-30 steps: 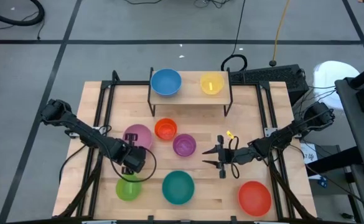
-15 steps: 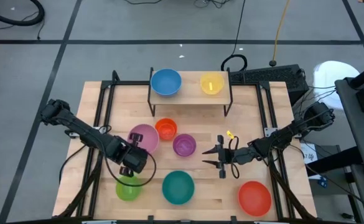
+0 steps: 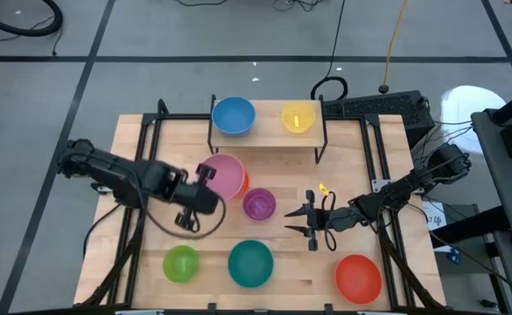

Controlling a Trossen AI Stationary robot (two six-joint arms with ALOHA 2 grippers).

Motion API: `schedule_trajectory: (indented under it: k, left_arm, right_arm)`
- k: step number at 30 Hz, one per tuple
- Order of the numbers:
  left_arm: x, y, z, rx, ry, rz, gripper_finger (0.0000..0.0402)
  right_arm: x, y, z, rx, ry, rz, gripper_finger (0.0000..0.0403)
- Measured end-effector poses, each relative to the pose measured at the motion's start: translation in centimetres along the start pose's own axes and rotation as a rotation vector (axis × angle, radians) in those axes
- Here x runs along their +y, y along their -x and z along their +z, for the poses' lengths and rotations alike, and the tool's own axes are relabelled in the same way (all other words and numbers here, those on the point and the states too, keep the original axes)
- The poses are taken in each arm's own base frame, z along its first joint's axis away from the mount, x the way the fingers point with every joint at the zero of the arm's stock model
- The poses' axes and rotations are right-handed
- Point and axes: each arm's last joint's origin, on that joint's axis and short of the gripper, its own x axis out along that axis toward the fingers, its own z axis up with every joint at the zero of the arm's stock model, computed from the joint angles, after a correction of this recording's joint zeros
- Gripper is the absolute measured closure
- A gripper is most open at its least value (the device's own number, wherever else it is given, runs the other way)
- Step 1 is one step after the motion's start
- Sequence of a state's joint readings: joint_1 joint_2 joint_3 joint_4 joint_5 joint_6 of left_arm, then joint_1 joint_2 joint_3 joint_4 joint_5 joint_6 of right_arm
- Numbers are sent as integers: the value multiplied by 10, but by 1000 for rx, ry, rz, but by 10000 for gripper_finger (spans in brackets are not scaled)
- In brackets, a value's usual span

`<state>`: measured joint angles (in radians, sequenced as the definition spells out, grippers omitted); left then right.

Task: Place and stack bowls onto a shelf
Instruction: Stack the pink bowl on top of the blue bowl on the shelf

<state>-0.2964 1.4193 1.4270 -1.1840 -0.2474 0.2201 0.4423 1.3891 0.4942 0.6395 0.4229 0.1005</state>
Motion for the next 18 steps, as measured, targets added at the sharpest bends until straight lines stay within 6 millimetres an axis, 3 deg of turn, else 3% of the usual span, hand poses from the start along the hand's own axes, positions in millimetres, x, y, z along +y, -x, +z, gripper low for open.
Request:
schedule_trajectory:
  k: [10, 18]
  left_arm:
    - [66, 27, -5, -50, -78, 126, 392]
    - [114, 47, -21, -85, -23, 217, 379]
  right_arm:
    - [0, 0, 0, 0, -4, 0, 261]
    - [0, 0, 0, 0, -4, 0, 261]
